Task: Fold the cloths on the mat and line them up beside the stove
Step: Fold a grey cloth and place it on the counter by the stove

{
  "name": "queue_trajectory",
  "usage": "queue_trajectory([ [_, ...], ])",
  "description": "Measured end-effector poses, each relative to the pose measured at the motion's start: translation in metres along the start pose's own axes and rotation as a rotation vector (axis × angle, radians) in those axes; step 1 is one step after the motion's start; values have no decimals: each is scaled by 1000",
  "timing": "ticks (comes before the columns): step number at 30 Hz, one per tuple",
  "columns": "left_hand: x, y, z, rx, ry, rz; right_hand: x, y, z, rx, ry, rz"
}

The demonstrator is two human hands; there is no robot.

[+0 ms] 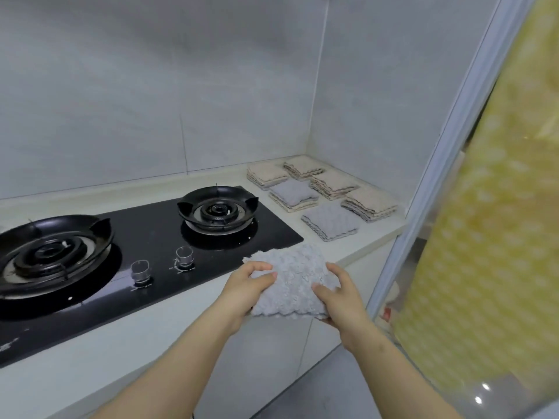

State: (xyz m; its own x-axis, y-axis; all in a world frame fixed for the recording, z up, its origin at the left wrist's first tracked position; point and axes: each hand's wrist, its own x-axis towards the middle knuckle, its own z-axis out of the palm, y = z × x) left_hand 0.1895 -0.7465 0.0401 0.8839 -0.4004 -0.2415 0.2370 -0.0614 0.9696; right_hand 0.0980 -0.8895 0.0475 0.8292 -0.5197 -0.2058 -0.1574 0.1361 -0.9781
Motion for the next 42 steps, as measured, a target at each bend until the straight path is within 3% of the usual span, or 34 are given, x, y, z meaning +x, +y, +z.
queue_trajectory([
  [7, 139, 40, 55, 88, -7, 28, 147, -38, -38, -56, 28, -39],
  [16, 249, 59, 125, 115, -30, -24, 285, -56, -97, -201, -5, -36],
  [29, 307, 28, 203, -36, 299, -147, 411, -52, -150, -293, -341, 91],
  [34, 309, 15, 215, 60, 389, -174, 423, -43, -158, -263, -445, 97],
  [38, 313, 14, 224, 130, 395, -134, 434, -35, -160, -294, -412, 123],
  [42, 322, 13, 220, 525, 402, -133, 441, -34, -155, -399, -387, 88],
])
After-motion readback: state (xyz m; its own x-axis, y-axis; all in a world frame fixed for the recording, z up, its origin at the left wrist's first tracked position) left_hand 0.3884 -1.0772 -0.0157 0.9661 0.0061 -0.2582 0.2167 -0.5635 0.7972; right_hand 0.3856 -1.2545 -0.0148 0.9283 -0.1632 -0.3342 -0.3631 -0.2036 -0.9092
